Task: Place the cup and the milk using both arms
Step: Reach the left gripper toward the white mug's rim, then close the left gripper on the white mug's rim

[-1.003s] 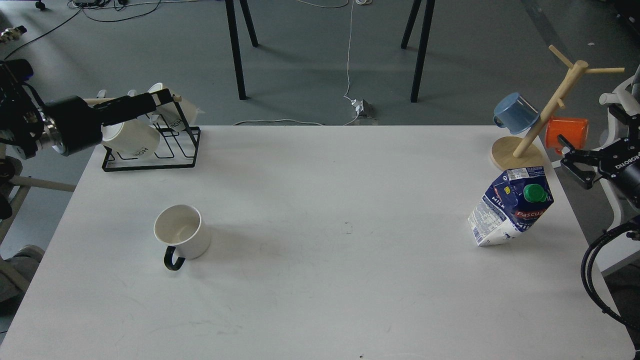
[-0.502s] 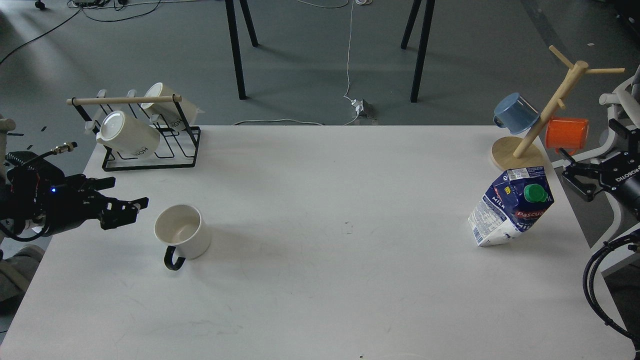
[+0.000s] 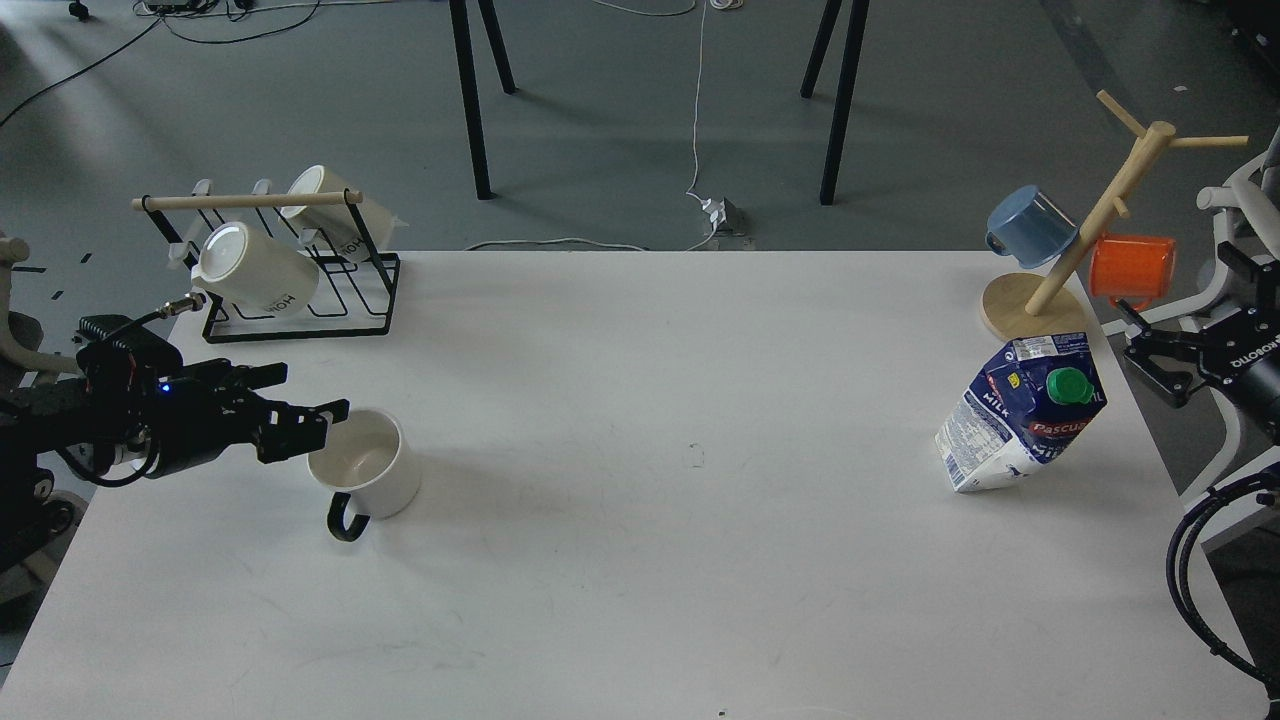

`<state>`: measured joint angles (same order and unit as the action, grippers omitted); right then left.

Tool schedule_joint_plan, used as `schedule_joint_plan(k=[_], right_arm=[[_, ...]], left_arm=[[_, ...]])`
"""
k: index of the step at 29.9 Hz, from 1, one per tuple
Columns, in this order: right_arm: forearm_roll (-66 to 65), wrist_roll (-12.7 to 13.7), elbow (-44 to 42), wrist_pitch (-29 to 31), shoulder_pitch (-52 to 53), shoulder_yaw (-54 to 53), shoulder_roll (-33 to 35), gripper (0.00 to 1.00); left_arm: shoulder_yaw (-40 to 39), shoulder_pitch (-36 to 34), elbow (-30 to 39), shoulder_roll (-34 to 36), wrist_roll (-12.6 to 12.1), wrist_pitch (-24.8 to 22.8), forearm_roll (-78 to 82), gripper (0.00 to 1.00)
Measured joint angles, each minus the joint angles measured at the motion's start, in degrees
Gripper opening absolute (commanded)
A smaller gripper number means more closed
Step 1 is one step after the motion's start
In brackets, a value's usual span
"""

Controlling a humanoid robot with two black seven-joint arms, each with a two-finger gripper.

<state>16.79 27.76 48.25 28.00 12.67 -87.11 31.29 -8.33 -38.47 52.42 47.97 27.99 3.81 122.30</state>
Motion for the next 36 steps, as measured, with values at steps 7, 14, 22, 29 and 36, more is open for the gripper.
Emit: schedule_joint_plan(k=[7, 14, 22, 29, 36], right_arm=[[0.0, 0.01, 0.0, 0.0, -0.34, 0.01, 0.0, 0.98], [0.0, 0.01, 0.0, 0.0, -0.71, 0.09, 0.0, 0.98], [0.0, 0.01, 0.0, 0.0, -1.19, 0.1, 0.0, 0.98], [0.0, 0.01, -0.09, 0.0, -1.58, 0.1, 0.0, 0.98], [0.0, 0.01, -0.09, 0.0, -1.84, 0.01, 0.0, 0.98]], left_arm=[[0.0, 1.44, -0.56, -1.96, 0.01, -0.03, -0.17, 0.97], [-0.09, 2.74, -3.24, -3.34, 0.0, 0.12, -0.47, 0.95], [-0.34, 3.89, -3.91, -4.69, 0.01, 0.3, -0.49, 0.82], [-0.34, 4.17, -4.24, -4.9, 0.0, 1.06, -0.33, 0.52], [0.16, 4.53, -4.26, -4.88, 0.01, 2.48, 0.92, 0.2]])
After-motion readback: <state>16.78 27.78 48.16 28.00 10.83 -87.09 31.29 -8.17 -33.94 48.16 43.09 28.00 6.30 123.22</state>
